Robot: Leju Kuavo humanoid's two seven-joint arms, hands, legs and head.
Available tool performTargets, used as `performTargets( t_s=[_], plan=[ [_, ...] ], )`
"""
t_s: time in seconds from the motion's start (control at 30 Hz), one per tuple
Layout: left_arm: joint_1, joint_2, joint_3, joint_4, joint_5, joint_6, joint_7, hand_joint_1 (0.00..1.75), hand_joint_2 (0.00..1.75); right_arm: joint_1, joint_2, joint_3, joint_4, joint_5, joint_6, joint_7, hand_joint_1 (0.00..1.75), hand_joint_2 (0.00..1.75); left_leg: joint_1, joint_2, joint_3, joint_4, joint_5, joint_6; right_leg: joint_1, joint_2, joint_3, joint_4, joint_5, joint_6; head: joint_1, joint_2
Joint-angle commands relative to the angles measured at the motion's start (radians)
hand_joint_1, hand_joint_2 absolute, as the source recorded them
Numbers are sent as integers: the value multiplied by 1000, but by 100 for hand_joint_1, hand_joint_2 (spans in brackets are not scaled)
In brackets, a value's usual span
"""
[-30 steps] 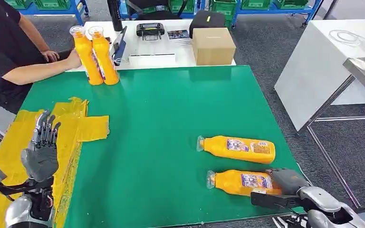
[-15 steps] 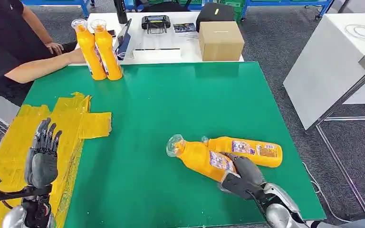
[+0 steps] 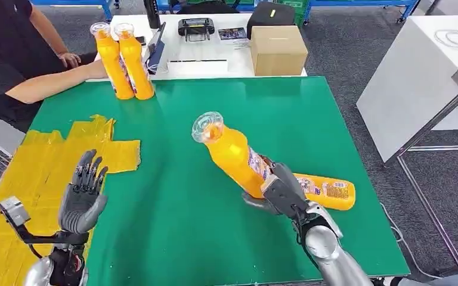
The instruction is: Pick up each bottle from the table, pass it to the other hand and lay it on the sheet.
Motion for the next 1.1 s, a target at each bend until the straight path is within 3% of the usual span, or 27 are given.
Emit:
performTargets(
  t_s=[0.03,0.2,0.4,0.63,1.1],
  plan=[
    [-10,-2,-206,-8,95,-15,46,0,175,-252,179,139,314,-31,-27,38,175,175,-2,3,1,0,0,1,-2,4,-2,1,1,0,0,0],
    [-14,1,-212,-6,106,-17,48,0,175,-252,189,155,329,-26,-41,37,175,175,-3,1,0,-1,1,0,-3,2,-3,3,0,1,0,0],
    [-36,-1,-250,32,213,-46,105,0,175,-302,267,245,473,-20,-52,38,175,175,-1,1,-1,-1,1,-1,-1,2,-4,2,0,0,0,0],
    [-37,1,-260,38,231,-57,110,0,175,-308,277,260,495,-20,-49,38,175,175,-4,-3,-1,-1,2,1,-4,-2,-3,3,-1,2,0,0],
    [-57,-13,-251,76,216,-43,102,0,175,-274,415,567,690,59,-8,20,175,175,-2,-1,1,-3,1,0,-2,-1,-3,2,-1,1,0,0]
  ],
)
